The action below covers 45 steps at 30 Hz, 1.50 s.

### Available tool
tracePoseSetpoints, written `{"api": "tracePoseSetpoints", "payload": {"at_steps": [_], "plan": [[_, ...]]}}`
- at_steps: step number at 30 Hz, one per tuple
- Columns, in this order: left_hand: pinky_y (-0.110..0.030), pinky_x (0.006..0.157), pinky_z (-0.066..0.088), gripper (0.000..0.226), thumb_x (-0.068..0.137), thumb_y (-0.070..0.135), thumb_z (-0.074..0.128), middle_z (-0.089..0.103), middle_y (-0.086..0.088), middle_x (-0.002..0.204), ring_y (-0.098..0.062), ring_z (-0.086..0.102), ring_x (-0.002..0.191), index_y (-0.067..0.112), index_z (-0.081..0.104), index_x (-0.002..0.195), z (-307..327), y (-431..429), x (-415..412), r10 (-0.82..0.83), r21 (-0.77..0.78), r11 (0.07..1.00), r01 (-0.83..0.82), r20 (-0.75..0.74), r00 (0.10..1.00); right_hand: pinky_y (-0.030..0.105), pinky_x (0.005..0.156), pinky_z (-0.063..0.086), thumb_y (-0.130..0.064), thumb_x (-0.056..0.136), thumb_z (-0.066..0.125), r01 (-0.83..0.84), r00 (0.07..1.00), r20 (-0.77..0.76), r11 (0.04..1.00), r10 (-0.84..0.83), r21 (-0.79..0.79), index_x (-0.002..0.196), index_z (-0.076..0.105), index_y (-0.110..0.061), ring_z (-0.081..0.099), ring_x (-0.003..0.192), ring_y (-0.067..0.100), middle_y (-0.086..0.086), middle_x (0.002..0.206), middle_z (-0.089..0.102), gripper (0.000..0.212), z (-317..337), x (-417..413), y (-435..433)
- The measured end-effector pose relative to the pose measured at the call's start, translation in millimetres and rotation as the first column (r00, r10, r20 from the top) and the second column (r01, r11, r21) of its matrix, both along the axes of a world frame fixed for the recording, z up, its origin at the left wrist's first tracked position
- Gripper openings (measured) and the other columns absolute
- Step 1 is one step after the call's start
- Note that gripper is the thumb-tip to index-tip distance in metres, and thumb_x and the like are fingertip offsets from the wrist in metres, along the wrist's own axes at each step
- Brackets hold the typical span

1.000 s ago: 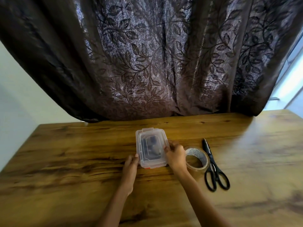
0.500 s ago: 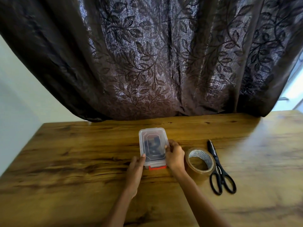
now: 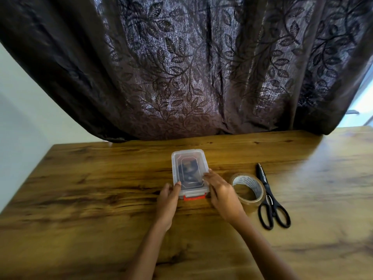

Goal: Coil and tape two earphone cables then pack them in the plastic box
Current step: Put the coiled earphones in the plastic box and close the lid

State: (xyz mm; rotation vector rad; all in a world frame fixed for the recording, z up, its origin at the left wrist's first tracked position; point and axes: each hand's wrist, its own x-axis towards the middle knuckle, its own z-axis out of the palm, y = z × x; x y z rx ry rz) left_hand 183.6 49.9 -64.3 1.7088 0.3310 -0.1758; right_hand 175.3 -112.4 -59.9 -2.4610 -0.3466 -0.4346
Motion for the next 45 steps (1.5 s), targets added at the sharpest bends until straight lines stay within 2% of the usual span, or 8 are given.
{"api": "tracePoseSetpoints", "payload": {"at_steps": [4, 8, 16, 20, 26, 31, 35, 45], "plan": [[-0.026, 0.075, 0.044, 0.047, 0.091, 0.042, 0.047, 0.057, -0.011, 0.12, -0.017, 0.056, 0.1, 0.006, 0.05, 0.121, -3, 1, 1, 0.01, 0.03, 1.0, -0.01, -0.012, 1.0, 0.024, 0.112, 0.018, 0.001, 0.082, 0.056, -0.153, 0.985, -0.096, 0.98, 0.141, -0.126, 0.14, 0.033, -0.01, 0.013, 0.139, 0.007, -0.005, 0.147, 0.023, 0.064, -11, -17, -18], [-0.028, 0.08, 0.043, 0.054, 0.09, 0.045, 0.048, 0.054, -0.012, 0.126, -0.022, 0.053, 0.11, 0.007, 0.046, 0.128, -2, -2, -1, 0.031, 0.044, 0.999, -0.03, -0.027, 0.999, 0.034, 0.103, 0.034, 0.007, 0.069, 0.073, -0.087, 0.993, 0.046, 0.956, 0.104, -0.28, 0.133, 0.039, -0.003, 0.035, 0.133, 0.025, 0.015, 0.137, 0.049, 0.072, -24, -13, -16], [-0.034, 0.092, 0.039, 0.058, 0.09, 0.043, 0.048, 0.043, -0.01, 0.141, -0.025, 0.044, 0.125, 0.013, 0.036, 0.139, 2, -4, -2, 0.047, 0.056, 0.997, -0.045, -0.042, 0.998, 0.036, 0.077, 0.058, -0.009, 0.079, 0.066, -0.027, 0.991, 0.119, 0.967, 0.058, -0.253, 0.11, 0.052, -0.005, 0.045, 0.122, 0.029, 0.012, 0.118, 0.059, 0.034, -21, -4, -3], [-0.038, 0.1, 0.037, 0.064, 0.089, 0.045, 0.049, 0.038, -0.009, 0.146, -0.026, 0.039, 0.131, 0.014, 0.03, 0.142, 1, -4, -1, 0.047, 0.054, 0.998, -0.044, -0.05, 0.998, 0.037, 0.087, 0.053, -0.013, 0.083, 0.057, -0.056, 0.986, 0.138, 0.959, 0.098, -0.279, 0.109, 0.056, -0.005, 0.049, 0.123, 0.031, 0.012, 0.119, 0.062, 0.027, -21, -6, -10], [-0.031, 0.092, 0.034, 0.061, 0.092, 0.04, 0.047, 0.038, -0.009, 0.144, -0.023, 0.04, 0.127, 0.012, 0.028, 0.142, 3, -5, -3, 0.027, 0.021, 0.999, -0.026, -0.041, 0.999, 0.031, 0.099, 0.04, -0.007, 0.068, 0.078, -0.063, 0.994, 0.081, 0.989, 0.075, -0.136, 0.111, 0.063, 0.001, 0.053, 0.12, 0.03, 0.016, 0.118, 0.064, 0.047, -18, -11, -10], [-0.037, 0.1, 0.035, 0.068, 0.088, 0.045, 0.05, 0.036, -0.008, 0.147, -0.025, 0.037, 0.132, 0.015, 0.026, 0.143, 3, -6, -3, 0.033, 0.023, 0.999, -0.032, -0.052, 0.998, 0.012, 0.107, 0.017, -0.028, 0.08, 0.062, -0.021, 1.0, -0.016, 0.994, 0.023, 0.108, 0.114, 0.061, 0.001, 0.043, 0.127, 0.02, 0.015, 0.123, 0.061, 0.045, -14, -14, -7], [-0.035, 0.094, 0.037, 0.062, 0.089, 0.045, 0.048, 0.042, -0.01, 0.143, -0.025, 0.042, 0.128, 0.012, 0.035, 0.139, 1, -3, -2, 0.026, 0.027, 0.999, -0.024, -0.053, 0.998, 0.021, 0.106, 0.035, -0.054, 0.078, 0.047, -0.012, 0.999, -0.046, 0.986, 0.02, 0.168, 0.117, 0.06, -0.004, 0.042, 0.129, 0.013, 0.007, 0.126, 0.059, 0.064, -16, -14, -4], [-0.038, 0.099, 0.037, 0.067, 0.086, 0.05, 0.049, 0.041, -0.009, 0.144, -0.026, 0.042, 0.129, 0.014, 0.034, 0.14, 1, -2, -3, 0.023, 0.029, 0.999, -0.021, -0.069, 0.997, 0.03, 0.082, 0.056, -0.034, 0.074, 0.068, 0.039, 0.999, -0.033, 0.958, -0.031, 0.283, 0.103, 0.065, -0.008, 0.052, 0.114, 0.012, -0.008, 0.108, 0.054, 0.039, -11, -13, 3]]}}
